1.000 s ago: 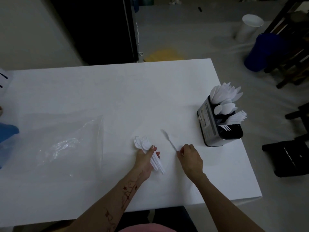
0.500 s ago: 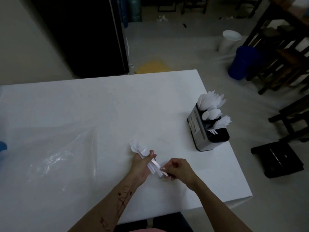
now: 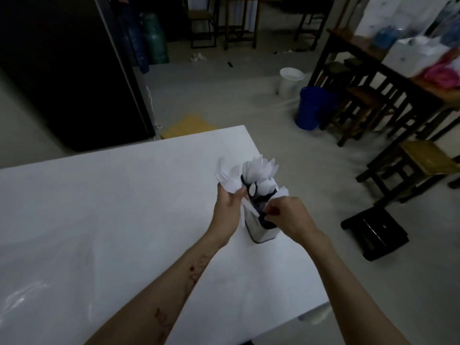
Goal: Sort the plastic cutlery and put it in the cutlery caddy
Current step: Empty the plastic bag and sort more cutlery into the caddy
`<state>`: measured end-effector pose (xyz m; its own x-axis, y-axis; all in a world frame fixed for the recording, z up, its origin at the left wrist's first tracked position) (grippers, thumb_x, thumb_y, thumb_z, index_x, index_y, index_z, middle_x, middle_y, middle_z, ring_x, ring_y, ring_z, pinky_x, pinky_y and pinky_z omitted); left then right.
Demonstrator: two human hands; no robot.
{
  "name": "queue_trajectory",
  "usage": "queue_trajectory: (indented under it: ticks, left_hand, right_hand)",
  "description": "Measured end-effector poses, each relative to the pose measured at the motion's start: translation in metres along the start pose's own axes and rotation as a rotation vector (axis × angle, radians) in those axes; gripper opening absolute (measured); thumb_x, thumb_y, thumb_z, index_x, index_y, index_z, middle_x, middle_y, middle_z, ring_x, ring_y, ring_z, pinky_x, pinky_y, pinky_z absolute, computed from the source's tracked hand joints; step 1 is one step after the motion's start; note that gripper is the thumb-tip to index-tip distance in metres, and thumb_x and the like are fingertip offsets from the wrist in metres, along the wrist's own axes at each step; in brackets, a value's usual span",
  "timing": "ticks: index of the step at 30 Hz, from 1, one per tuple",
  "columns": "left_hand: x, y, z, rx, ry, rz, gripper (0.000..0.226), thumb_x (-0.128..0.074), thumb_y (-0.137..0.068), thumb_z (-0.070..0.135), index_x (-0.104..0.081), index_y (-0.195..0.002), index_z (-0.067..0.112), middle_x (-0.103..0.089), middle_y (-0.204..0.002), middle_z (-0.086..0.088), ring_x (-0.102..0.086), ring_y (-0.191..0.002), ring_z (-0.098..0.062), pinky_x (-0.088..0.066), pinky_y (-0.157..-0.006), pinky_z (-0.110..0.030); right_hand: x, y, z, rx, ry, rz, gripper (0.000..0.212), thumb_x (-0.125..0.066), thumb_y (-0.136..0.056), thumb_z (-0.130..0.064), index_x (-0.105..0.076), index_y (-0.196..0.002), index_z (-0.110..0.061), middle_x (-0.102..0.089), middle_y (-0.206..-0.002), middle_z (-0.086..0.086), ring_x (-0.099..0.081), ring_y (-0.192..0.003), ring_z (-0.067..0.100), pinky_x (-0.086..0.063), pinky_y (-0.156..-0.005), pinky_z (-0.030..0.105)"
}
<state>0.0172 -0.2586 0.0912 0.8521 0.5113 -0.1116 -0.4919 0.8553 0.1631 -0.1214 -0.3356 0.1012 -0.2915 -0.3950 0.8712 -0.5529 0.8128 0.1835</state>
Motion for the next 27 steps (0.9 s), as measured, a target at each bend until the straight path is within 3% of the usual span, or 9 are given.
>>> queue_trajectory:
  ticks: [3,5,11,13,16,18,22,24,27]
  left_hand:
    - [-0.03,-0.012,0.004,-0.009,0.037,0.0,0.042,-0.048,-0.099,0.021,-0.034,-0.139,0.027,-0.062,-0.12,0.012,-0.059,-0.111,-0.003,-0.047,-0.087,-0.012]
    - [-0.043,-0.02,0.002,0.002,0.053,0.042,0.034,-0.047,-0.1,0.023,-0.038,-0.132,0.027,-0.064,-0.112,0.012,-0.062,-0.107,-0.009,-0.049,-0.089,-0.021]
    - [-0.061,-0.027,0.003,-0.051,-0.035,0.161,0.026,-0.039,-0.102,0.027,-0.025,-0.122,0.035,-0.057,-0.102,0.021,-0.058,-0.104,-0.011,-0.046,-0.087,-0.02]
    - [-0.064,-0.025,-0.001,-0.071,-0.087,0.169,0.029,-0.04,-0.101,0.028,-0.022,-0.122,0.038,-0.061,-0.108,0.012,-0.058,-0.108,-0.012,-0.046,-0.084,-0.014]
    - [-0.068,-0.022,-0.007,-0.127,-0.164,0.133,0.041,-0.042,-0.1,0.029,-0.02,-0.131,0.042,-0.055,-0.126,0.01,-0.056,-0.111,0.002,-0.045,-0.086,-0.005]
    - [-0.069,-0.02,-0.013,-0.135,-0.167,0.106,0.039,-0.043,-0.1,0.028,-0.024,-0.13,0.042,-0.053,-0.126,0.012,-0.054,-0.112,0.006,-0.046,-0.087,-0.009]
    - [-0.071,-0.012,-0.031,-0.117,-0.195,0.022,0.042,-0.043,-0.097,0.036,-0.03,-0.135,0.022,-0.051,-0.136,-0.001,-0.05,-0.126,-0.013,-0.046,-0.102,-0.031]
    - [-0.072,-0.009,-0.035,-0.12,-0.233,0.002,0.027,-0.042,-0.1,0.027,-0.035,-0.126,0.025,-0.054,-0.132,-0.004,-0.052,-0.123,-0.016,-0.045,-0.102,-0.034]
    - [-0.075,-0.008,-0.031,-0.143,-0.226,0.011,0.027,-0.043,-0.1,0.024,-0.036,-0.124,0.034,-0.054,-0.129,0.001,-0.052,-0.121,-0.008,-0.045,-0.102,-0.029]
  right_hand:
    - [0.013,-0.011,0.01,0.071,-0.075,0.176,0.023,-0.061,-0.08,0.002,-0.073,-0.098,-0.006,-0.073,-0.093,0.011,-0.067,-0.087,0.03,-0.053,-0.077,0.036]
    - [0.019,-0.016,0.015,0.092,-0.121,0.21,0.032,-0.059,-0.081,0.006,-0.073,-0.106,-0.009,-0.073,-0.1,0.007,-0.067,-0.09,0.025,-0.052,-0.08,0.028]
    - [0.03,-0.014,0.03,0.105,-0.269,0.321,0.037,-0.054,-0.083,0.008,-0.072,-0.108,-0.014,-0.072,-0.105,-0.005,-0.067,-0.094,0.012,-0.05,-0.085,0.017]
    - [0.029,-0.013,0.032,0.13,-0.319,0.329,0.038,-0.054,-0.082,0.008,-0.072,-0.104,-0.016,-0.072,-0.102,-0.011,-0.066,-0.092,0.006,-0.052,-0.085,0.02]
    - [0.026,-0.014,0.033,0.145,-0.36,0.35,0.037,-0.055,-0.083,0.007,-0.072,-0.101,-0.02,-0.071,-0.097,-0.019,-0.065,-0.09,0.0,-0.052,-0.082,0.015]
    - [0.023,-0.015,0.033,0.15,-0.384,0.368,0.034,-0.057,-0.084,0.005,-0.073,-0.1,-0.02,-0.071,-0.096,-0.019,-0.065,-0.089,-0.001,-0.052,-0.08,0.014]
    - [0.02,-0.016,0.033,0.147,-0.447,0.396,0.03,-0.058,-0.086,0.003,-0.073,-0.099,-0.02,-0.071,-0.094,-0.016,-0.065,-0.088,0.0,-0.051,-0.078,0.013]
    - [0.021,-0.015,0.034,0.133,-0.484,0.418,0.031,-0.057,-0.085,0.004,-0.072,-0.095,-0.02,-0.07,-0.092,-0.018,-0.064,-0.086,-0.001,-0.048,-0.075,0.01]
    - [0.022,-0.012,0.036,0.097,-0.597,0.418,0.032,-0.054,-0.087,0.004,-0.072,-0.092,-0.022,-0.071,-0.091,-0.018,-0.066,-0.088,0.002,-0.049,-0.075,0.012]
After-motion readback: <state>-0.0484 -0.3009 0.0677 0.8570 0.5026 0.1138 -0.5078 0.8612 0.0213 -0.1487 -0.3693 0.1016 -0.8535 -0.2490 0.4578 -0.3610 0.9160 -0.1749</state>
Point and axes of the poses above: each hand's wrist, its own y-axis away from the middle knuckle, its own x-axis out of the back of the hand, z = x × y, the point moved 6 cm from there along -y, towards the middle knuckle
